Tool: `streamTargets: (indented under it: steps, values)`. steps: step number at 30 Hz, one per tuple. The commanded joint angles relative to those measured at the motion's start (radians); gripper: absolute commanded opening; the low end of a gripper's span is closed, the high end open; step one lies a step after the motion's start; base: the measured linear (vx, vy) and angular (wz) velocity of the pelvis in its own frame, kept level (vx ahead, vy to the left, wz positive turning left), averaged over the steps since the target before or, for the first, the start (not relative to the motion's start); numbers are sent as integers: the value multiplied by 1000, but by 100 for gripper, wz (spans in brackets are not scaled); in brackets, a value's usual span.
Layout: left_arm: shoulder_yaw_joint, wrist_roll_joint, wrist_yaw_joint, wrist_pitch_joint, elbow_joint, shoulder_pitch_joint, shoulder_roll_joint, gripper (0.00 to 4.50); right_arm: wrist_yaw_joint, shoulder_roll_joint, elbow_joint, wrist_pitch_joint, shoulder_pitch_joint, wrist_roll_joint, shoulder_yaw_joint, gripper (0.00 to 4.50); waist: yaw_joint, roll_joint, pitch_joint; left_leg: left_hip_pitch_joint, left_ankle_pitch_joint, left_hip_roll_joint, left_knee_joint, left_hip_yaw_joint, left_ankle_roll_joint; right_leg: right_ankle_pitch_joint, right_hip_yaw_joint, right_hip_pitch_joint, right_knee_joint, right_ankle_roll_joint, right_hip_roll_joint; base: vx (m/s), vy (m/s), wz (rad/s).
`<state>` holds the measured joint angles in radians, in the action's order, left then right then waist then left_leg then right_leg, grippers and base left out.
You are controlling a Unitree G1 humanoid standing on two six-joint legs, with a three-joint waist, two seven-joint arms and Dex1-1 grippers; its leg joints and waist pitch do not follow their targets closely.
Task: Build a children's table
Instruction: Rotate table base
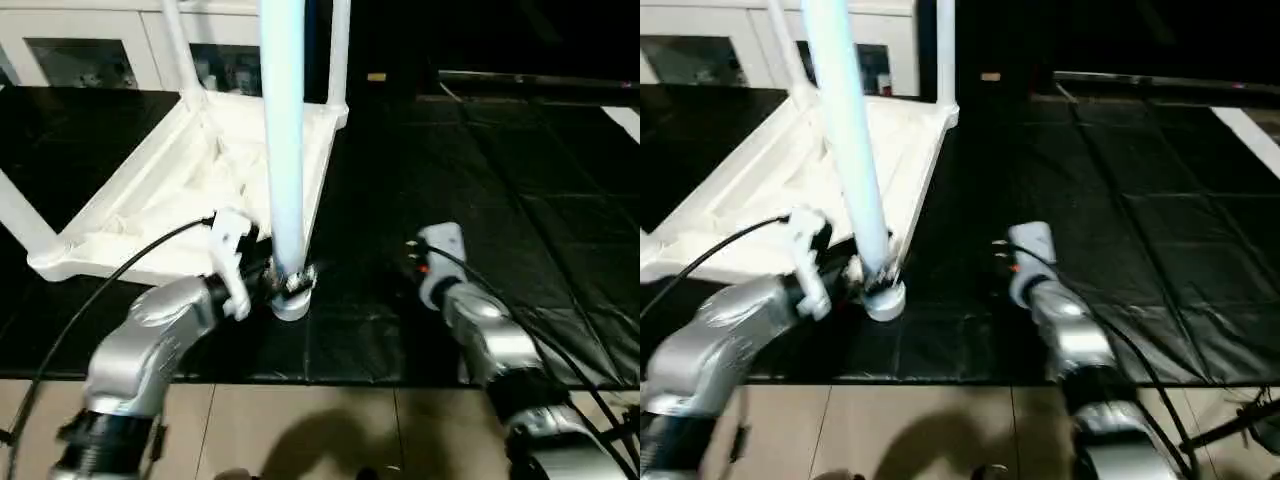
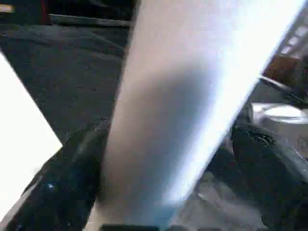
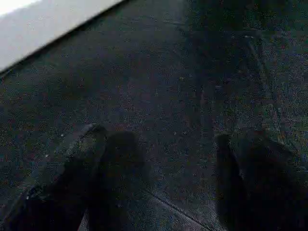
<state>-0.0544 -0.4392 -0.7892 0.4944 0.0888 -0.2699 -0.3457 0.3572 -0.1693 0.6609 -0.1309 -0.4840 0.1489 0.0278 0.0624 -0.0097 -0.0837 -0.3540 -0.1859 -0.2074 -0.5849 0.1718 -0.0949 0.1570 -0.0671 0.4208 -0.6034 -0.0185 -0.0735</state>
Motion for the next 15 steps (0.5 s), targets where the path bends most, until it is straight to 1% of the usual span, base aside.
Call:
streamTargets:
  steps: [1, 2, 3, 4, 5, 6, 7, 9, 10, 11, 12, 13, 14, 15]
  values:
    - [-40, -17, -59, 7, 25, 17, -25, 443, 52, -18, -56, -1, 17, 28, 9, 450, 3, 8, 76, -1, -187, -10, 65, 6, 36, 185, 43, -61, 58, -207, -45, 0, 0, 0]
    - [-57, 1, -111, -10, 3, 16, -73, 443, 113, -45, -114, 2, 44, 44, -1, 450, 3, 9, 76, 0, -190, -10, 65, 6, 35, 197, 42, -62, 59, -204, -46, 0, 0, 0]
    - [-61, 9, -125, -16, -7, 14, -88, 443, 132, -53, -132, 1, 52, 48, -5, 450, 7, 9, 76, 0, -197, -9, 66, 4, 39, 215, 42, -63, 63, -193, -46, 0, 0, 0]
    - [-71, 44, -166, -40, -50, -2, -131, 443, 187, -82, -184, -4, 76, 57, -22, 450, 4, 8, 75, 0, -199, -10, 67, 4, 41, 221, 43, -63, 62, -189, -45, 0, 0, 0]
    - [-74, 56, -179, -49, -65, -8, -145, 443, 204, -91, -200, -6, 83, 59, -28, 450, 5, 9, 71, 3, -211, -7, 68, 5, 45, 250, 42, -61, 70, -175, -42, 0, 0, 0]
    - [-92, 116, -201, -93, -129, -39, -186, 427, 261, -124, -246, -6, 105, 59, -53, 450, 4, 13, 74, 2, -212, -8, 68, 4, 38, 260, 43, -62, 67, -172, -45, 0, 0, 0]
    - [-102, 153, -214, -119, -166, -58, -210, 417, 296, -144, -273, -6, 118, 58, -66, 450, 5, 11, 71, 4, -223, -7, 70, 3, 41, 285, 42, -60, 75, -161, -42, 0, 0, 0]
    - [-121, 206, -221, -160, -226, -90, -237, 409, 340, -170, -306, -13, 132, 59, -81, 450, 5, 11, 71, 5, -244, -6, 71, 1, 33, 334, 42, -61, 80, -139, -44, 0, 0, 0]
    - [-126, 215, -222, -168, -235, -95, -242, 402, 346, -174, -311, -15, 134, 60, -83, 450, 5, 12, 73, 6, -245, -9, 70, 0, 27, 331, 43, -61, 76, -142, -46, 0, 0, 0]
    - [-176, 294, -246, -240, -323, -147, -287, 382, 411, -213, -364, -33, 155, 67, -100, 450, 8, 14, 72, 9, -265, -7, 71, -1, 27, 371, 43, -60, 82, -134, -46, 0, 0, 0]
    - [-195, 318, -256, -260, -352, -165, -301, 382, 431, -226, -379, -38, 159, 69, -105, 450, 8, 17, 74, 11, -264, -10, 71, -1, 23, 355, 45, -57, 79, -142, -49, 0, 0, 0]
    - [-211, 333, -275, -279, -381, -185, -314, 371, 459, -243, -405, -51, 168, 75, -111, 450, 7, 14, 71, 10, -270, -9, 71, -1, 23, 359, 44, -56, 81, -143, -47, 0, 0, 0]
    - [-211, 333, -275, -279, -381, -185, -314, 371, 459, -243, -405, -51, 168, 75, -111, 450, 7, 13, 70, 5, -274, -7, 71, -3, 20, 383, 43, -62, 81, -134, -48, 0, 0, 0]
    - [-220, 338, -286, -288, -397, -198, -321, 354, 475, -253, -421, -59, 173, 79, -115, 450, 6, 14, 71, 4, -268, -8, 72, -4, 16, 399, 43, -62, 81, -132, -52, 0, 0, 0]
